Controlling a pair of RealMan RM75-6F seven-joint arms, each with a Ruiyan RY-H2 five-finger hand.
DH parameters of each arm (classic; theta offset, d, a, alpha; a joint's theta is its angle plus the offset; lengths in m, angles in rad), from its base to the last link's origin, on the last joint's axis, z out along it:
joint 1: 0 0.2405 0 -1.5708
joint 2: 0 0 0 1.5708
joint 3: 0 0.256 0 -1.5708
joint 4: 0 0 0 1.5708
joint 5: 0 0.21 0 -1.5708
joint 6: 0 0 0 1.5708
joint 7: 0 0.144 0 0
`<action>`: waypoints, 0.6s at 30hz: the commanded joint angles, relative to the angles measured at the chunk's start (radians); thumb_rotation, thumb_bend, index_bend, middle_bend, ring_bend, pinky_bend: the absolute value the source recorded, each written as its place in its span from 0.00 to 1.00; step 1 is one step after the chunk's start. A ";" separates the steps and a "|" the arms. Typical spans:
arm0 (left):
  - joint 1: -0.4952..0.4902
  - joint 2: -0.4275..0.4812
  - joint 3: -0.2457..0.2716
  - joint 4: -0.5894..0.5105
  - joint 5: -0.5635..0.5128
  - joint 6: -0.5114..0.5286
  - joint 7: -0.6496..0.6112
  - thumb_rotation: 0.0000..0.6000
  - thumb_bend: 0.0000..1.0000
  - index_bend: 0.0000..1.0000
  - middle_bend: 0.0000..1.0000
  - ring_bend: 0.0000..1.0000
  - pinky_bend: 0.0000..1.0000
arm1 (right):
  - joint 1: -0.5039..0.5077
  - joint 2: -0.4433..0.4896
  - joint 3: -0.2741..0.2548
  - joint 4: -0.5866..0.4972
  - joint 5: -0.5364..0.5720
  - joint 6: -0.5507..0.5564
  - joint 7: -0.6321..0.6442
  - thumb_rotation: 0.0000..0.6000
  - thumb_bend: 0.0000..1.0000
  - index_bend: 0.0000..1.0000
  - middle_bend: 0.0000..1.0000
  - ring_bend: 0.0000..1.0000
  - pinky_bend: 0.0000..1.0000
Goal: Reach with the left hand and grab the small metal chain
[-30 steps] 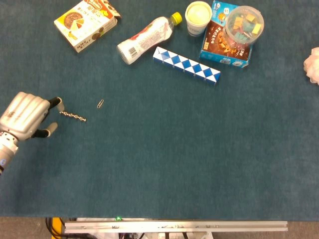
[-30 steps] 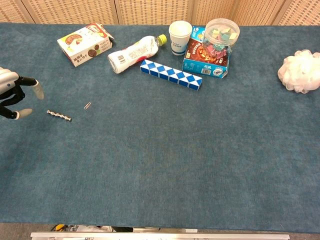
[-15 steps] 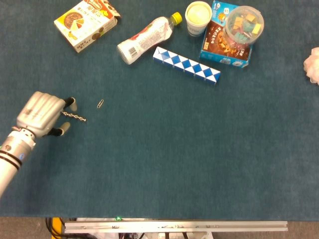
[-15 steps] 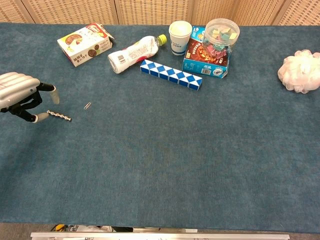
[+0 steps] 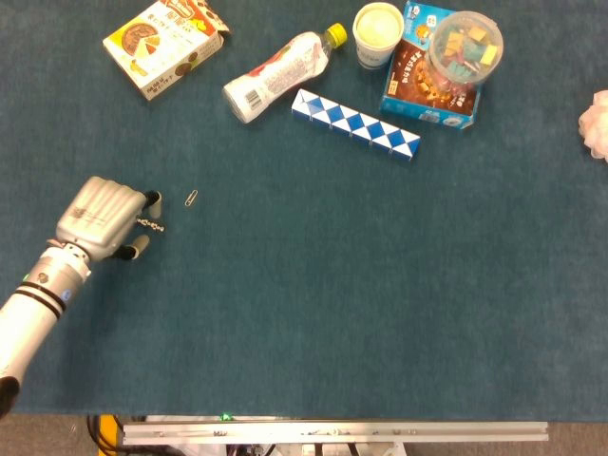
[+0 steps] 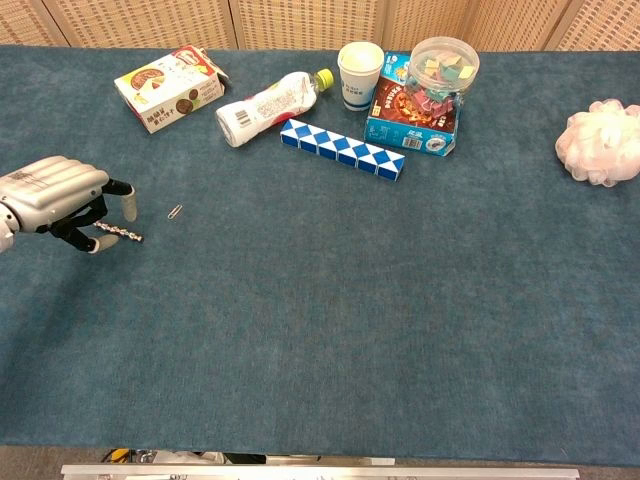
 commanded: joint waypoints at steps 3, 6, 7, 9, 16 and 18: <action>-0.010 -0.021 0.002 0.010 -0.017 -0.004 0.024 1.00 0.31 0.41 0.91 0.91 0.96 | -0.009 0.003 -0.002 0.005 0.004 0.010 0.008 1.00 0.33 0.52 0.52 0.43 0.46; -0.013 -0.032 0.002 0.014 -0.024 -0.004 0.031 1.00 0.31 0.42 0.91 0.91 0.96 | -0.013 0.006 -0.002 0.006 0.005 0.014 0.010 1.00 0.33 0.52 0.52 0.43 0.46; -0.014 -0.037 0.002 0.016 -0.028 -0.005 0.033 1.00 0.31 0.43 0.91 0.91 0.96 | -0.014 0.007 -0.003 0.006 0.006 0.015 0.011 1.00 0.33 0.52 0.52 0.43 0.46; -0.017 -0.052 0.000 0.028 -0.042 -0.009 0.038 1.00 0.31 0.43 0.91 0.92 0.96 | -0.016 0.009 -0.002 0.007 0.004 0.018 0.013 1.00 0.33 0.52 0.52 0.43 0.46; -0.020 -0.084 -0.003 0.064 -0.087 -0.010 0.053 1.00 0.31 0.44 0.92 0.92 0.97 | -0.017 0.008 -0.002 0.014 0.003 0.017 0.024 1.00 0.33 0.52 0.52 0.43 0.46; -0.021 -0.088 -0.002 0.069 -0.096 -0.010 0.057 1.00 0.31 0.44 0.92 0.92 0.97 | -0.018 0.008 -0.001 0.017 0.004 0.019 0.027 1.00 0.33 0.52 0.53 0.43 0.46</action>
